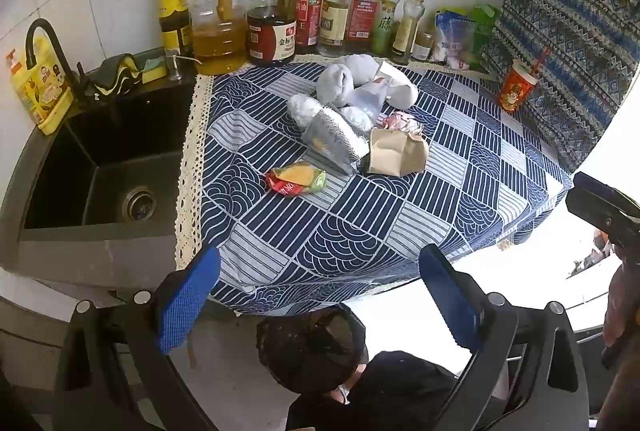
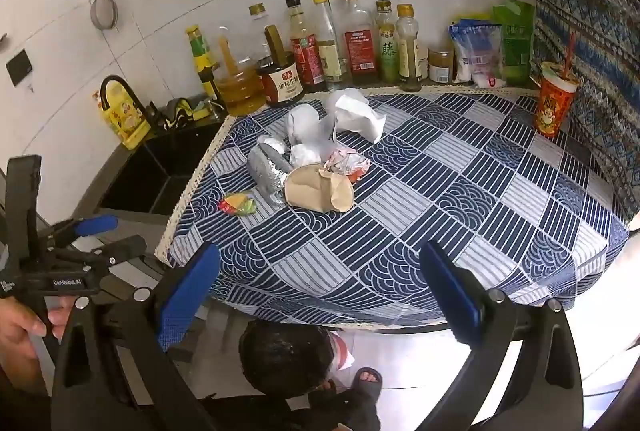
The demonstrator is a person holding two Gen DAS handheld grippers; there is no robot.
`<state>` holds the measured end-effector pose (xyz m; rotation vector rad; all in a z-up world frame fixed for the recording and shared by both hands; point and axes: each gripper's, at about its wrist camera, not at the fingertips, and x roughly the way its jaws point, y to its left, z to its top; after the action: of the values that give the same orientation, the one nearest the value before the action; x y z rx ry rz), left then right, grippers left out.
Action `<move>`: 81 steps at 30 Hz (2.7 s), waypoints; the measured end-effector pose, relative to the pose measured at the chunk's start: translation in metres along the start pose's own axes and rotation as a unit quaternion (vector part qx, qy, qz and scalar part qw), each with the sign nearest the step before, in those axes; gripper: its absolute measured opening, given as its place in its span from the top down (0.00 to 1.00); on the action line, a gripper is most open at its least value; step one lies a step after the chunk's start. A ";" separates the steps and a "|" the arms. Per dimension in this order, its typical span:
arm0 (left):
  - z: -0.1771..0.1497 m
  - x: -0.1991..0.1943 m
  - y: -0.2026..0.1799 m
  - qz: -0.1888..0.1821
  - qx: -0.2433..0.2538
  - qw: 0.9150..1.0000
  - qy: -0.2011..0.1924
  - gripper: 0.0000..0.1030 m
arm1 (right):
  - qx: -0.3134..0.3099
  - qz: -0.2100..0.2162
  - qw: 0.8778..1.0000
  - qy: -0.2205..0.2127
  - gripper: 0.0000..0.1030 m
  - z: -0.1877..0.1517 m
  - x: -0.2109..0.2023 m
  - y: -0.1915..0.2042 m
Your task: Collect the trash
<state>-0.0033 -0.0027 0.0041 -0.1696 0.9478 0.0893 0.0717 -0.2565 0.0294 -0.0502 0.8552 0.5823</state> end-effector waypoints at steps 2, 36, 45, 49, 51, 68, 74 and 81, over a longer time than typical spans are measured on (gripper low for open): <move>0.001 0.002 0.001 -0.002 -0.003 1.000 0.001 0.06 | -0.001 0.003 1.000 -0.001 0.04 0.000 0.000 -0.001; 0.010 0.008 0.006 -0.006 -0.007 1.000 0.015 0.06 | -0.001 0.010 1.000 0.010 0.04 0.008 0.009 0.000; 0.017 0.004 0.008 -0.017 -0.010 1.000 0.004 0.06 | -0.011 0.010 1.000 0.009 0.04 0.011 0.007 0.007; 0.017 0.002 0.009 -0.016 -0.006 1.000 0.004 0.06 | -0.010 0.014 1.000 0.010 0.04 0.012 0.007 0.012; 0.016 0.001 0.010 -0.016 -0.004 1.000 0.004 0.06 | -0.015 0.011 1.000 0.007 0.04 0.011 0.006 0.015; 0.010 0.000 0.012 -0.025 -0.001 1.000 0.011 0.06 | -0.004 0.001 1.000 0.013 0.04 0.007 0.003 0.018; 0.011 0.010 0.009 -0.025 -0.007 0.999 0.026 0.06 | 0.001 0.006 1.000 0.022 0.04 0.008 0.008 0.012; 0.024 0.035 0.014 -0.030 -0.038 0.998 0.041 0.06 | -0.004 0.024 0.999 0.037 0.04 0.023 0.030 -0.005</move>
<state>0.0338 0.0156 -0.0120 -0.2744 1.0203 0.0628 0.1057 -0.2400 0.0222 -0.0596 0.9284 0.6329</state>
